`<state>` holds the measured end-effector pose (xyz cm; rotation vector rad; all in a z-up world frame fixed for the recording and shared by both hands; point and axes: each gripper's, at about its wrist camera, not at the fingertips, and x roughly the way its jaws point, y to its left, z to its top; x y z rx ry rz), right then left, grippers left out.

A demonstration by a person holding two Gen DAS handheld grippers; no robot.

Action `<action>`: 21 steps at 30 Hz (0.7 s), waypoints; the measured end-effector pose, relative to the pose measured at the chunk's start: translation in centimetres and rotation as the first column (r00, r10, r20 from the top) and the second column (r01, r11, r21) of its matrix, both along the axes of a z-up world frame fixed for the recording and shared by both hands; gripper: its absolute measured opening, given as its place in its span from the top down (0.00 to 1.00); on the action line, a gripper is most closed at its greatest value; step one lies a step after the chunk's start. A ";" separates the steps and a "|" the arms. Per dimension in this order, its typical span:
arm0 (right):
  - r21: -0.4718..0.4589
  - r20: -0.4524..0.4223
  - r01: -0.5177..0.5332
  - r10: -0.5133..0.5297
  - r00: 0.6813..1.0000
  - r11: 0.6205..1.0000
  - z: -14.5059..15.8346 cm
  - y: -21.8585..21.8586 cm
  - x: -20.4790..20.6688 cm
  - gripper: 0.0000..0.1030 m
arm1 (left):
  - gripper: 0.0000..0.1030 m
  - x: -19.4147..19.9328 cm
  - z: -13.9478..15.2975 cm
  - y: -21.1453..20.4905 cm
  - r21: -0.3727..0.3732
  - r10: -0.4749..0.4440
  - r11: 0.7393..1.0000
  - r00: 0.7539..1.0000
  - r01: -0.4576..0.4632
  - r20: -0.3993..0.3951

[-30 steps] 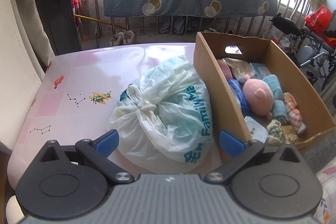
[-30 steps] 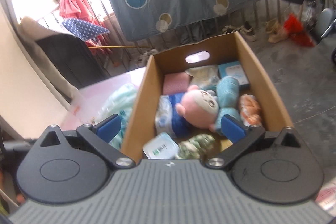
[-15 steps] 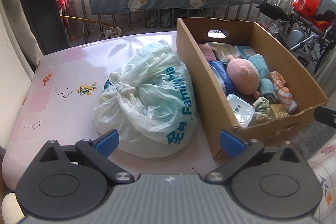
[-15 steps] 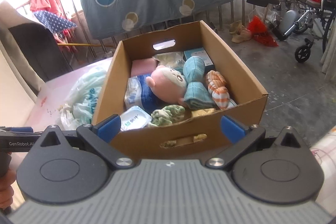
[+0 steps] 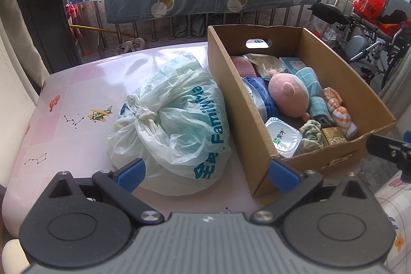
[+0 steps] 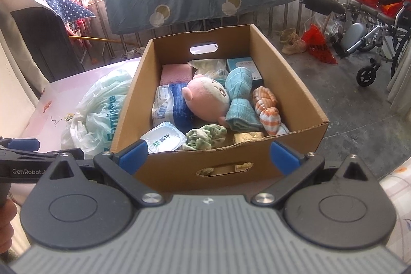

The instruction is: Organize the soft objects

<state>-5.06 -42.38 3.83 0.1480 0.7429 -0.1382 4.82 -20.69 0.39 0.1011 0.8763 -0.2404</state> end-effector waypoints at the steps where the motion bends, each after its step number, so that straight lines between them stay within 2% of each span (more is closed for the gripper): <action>1: -0.001 0.001 -0.003 0.003 1.000 1.000 0.1 0.1 -0.1 0.01 | 0.00 0.0 0.0 0.1 0.000 0.001 1.000 1.000 -0.001 -0.001; 5: -0.018 -0.002 -0.009 0.009 1.000 1.000 0.1 0.2 -0.1 0.01 | 0.00 0.2 0.1 0.4 -0.006 0.007 1.000 1.000 -0.008 -0.004; 21: 0.007 -0.015 -0.023 0.024 1.000 1.000 -0.4 0.3 0.2 0.01 | 0.00 0.3 0.2 1.0 -0.010 0.018 1.000 1.000 -0.018 0.002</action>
